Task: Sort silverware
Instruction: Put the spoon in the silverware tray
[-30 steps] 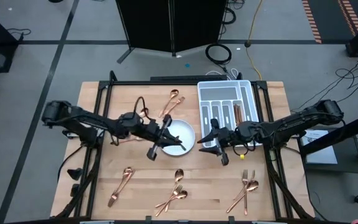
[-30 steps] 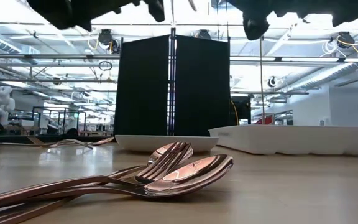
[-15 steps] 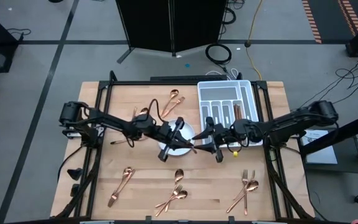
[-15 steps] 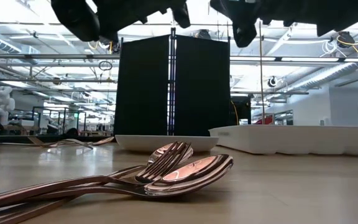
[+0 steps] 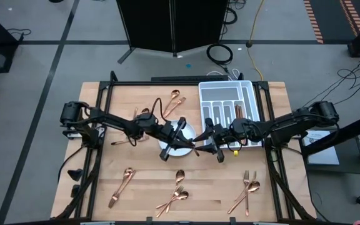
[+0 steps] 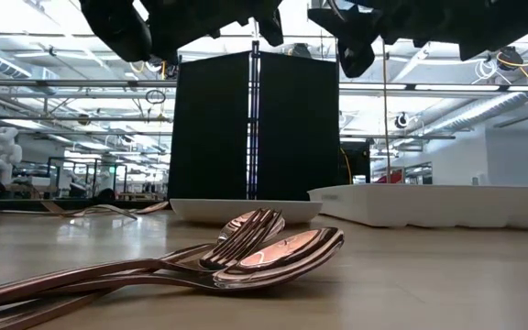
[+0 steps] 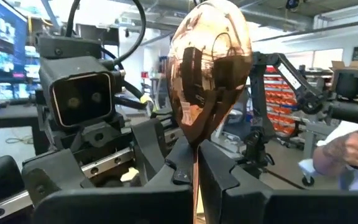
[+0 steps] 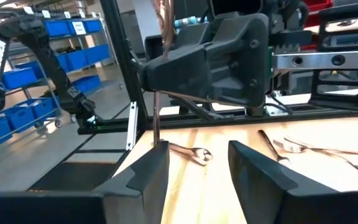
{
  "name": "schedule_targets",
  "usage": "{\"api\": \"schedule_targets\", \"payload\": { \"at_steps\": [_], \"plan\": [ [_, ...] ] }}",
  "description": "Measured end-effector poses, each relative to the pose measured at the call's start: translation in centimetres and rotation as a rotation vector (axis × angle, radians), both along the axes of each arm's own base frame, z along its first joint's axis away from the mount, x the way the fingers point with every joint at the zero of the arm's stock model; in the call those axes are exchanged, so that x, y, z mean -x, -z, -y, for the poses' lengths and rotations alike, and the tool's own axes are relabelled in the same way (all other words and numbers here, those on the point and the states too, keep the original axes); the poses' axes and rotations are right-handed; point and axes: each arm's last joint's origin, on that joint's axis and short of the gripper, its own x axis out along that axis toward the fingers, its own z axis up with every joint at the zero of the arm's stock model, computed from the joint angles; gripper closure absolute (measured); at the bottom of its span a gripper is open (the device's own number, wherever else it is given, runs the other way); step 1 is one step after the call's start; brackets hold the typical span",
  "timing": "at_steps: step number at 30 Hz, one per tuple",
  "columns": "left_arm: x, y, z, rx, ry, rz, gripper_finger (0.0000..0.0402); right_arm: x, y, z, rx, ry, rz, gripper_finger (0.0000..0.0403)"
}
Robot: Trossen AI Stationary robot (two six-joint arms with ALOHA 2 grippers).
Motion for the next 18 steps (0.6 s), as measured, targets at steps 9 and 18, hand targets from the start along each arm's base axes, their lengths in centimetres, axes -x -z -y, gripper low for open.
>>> {"api": "schedule_targets", "payload": {
  "at_steps": [9,18],
  "plan": [
    [0.0,0.7,0.0,0.008,0.075,-0.082,0.0401,0.0,0.1,-0.1,0.040,-0.019,0.005,0.0245],
    [-0.1,1.1,-0.2,0.053,0.081,-0.148,0.0401,0.0,0.7,0.4,0.140,0.176,-0.049,0.0245]
  ]
}}
